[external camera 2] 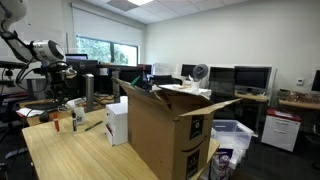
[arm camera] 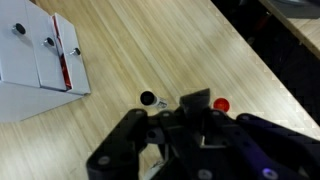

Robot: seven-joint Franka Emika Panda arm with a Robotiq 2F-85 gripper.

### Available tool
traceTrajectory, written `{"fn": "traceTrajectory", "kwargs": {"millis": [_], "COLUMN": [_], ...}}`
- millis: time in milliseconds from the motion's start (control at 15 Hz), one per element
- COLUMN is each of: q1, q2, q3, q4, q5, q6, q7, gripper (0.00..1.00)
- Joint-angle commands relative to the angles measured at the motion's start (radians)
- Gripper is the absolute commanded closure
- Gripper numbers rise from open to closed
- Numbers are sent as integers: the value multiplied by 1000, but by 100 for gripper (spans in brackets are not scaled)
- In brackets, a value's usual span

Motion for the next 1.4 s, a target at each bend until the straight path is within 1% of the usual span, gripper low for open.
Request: {"fn": "traceTrajectory", "kwargs": {"millis": [0,467,1067,1333], "q1": [6,-1,-13,-9], "q2": [25,6,30,54], "q3": [-4,-13,-52,-55], "q4": [42,64,88,92], "q5": [15,21,18,16], "q6": [-38,-32,-56,-75], "q7": [-37,-35,-26,-26], "gripper": [95,95,95,95]}}
